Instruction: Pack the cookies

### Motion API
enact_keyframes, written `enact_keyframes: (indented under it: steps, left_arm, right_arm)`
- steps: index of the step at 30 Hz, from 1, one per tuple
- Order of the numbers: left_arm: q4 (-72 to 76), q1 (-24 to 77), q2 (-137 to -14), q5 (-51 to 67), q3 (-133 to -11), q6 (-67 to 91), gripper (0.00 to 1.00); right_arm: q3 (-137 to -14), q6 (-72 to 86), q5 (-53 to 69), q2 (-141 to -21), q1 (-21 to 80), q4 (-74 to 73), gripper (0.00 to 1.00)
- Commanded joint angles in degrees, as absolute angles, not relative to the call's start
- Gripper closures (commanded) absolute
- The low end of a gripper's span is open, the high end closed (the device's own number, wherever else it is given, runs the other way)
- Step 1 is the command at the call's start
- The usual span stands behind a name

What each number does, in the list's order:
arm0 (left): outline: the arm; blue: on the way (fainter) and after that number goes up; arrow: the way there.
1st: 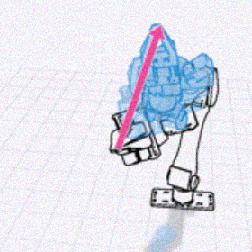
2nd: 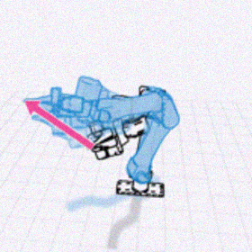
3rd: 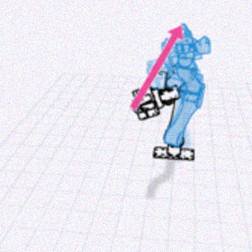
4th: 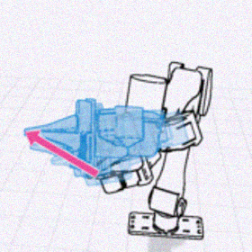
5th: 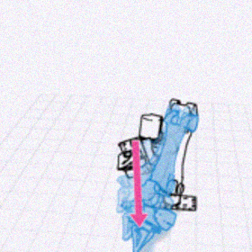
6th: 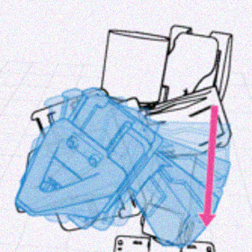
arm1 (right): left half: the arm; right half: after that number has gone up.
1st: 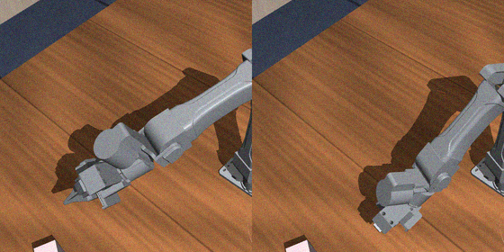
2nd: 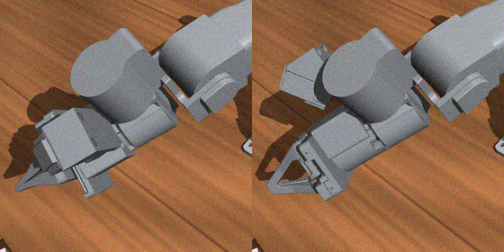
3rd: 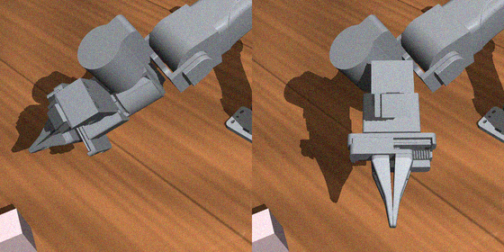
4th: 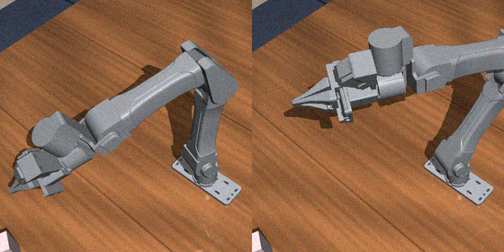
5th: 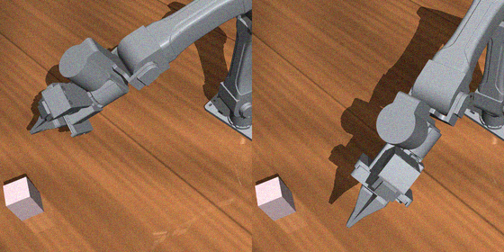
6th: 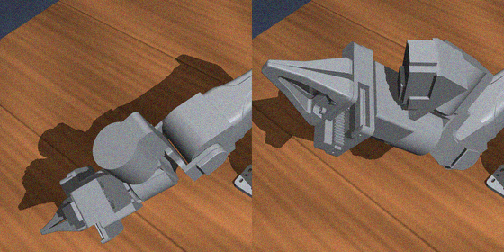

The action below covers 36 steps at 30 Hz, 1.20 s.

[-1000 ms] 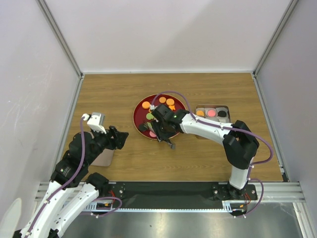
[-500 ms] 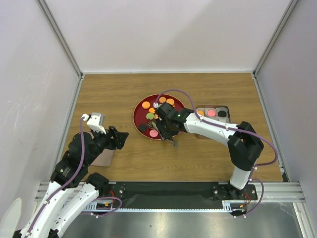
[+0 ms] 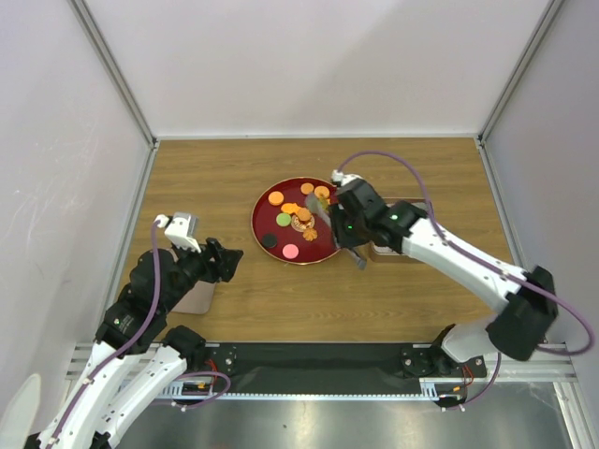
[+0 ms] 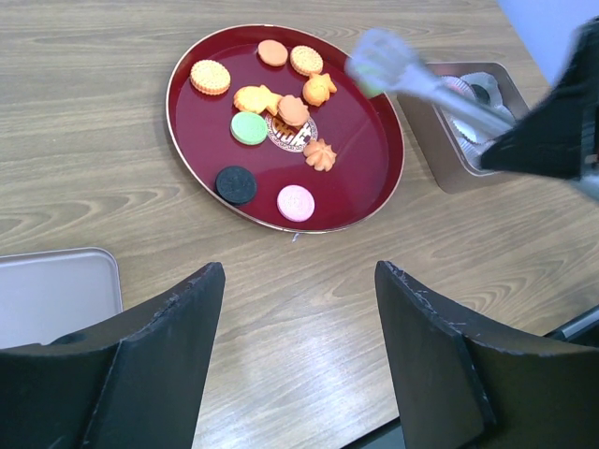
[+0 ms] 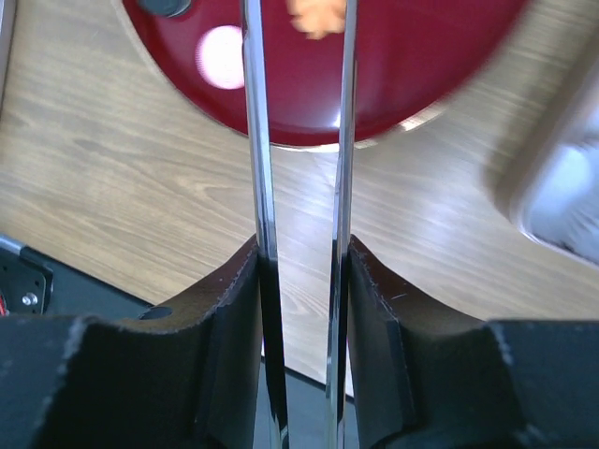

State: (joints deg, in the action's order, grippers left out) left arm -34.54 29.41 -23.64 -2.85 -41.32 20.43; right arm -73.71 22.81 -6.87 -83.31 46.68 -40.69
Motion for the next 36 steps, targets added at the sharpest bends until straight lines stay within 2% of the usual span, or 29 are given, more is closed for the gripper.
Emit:
enact_keyframes:
  steps: [1, 7, 16, 36]
  left_arm:
    - [-33.31, 29.79, -24.52, -3.34, -41.48, 19.86, 0.28]
    - [-33.22, 29.88, -25.57, -3.08, -41.48, 19.86, 0.29]
    - [-33.14, 29.97, -25.93, -2.81, -41.4, 19.86, 0.29]
    - [-32.08, 30.23, -25.66, 0.97, -41.04, 19.16, 0.28]
  right_arm:
    - [-70.32, 24.87, -9.66, -76.3, 43.86, -43.85, 0.61]
    - [-63.3, 26.72, -12.3, -66.64, 36.92, -47.63, 0.61]
    - [-56.52, 26.63, -14.33, -62.58, 26.82, -51.15, 0.6]
    - [-54.32, 29.18, -15.82, -66.8, 25.22, -50.01, 0.57]
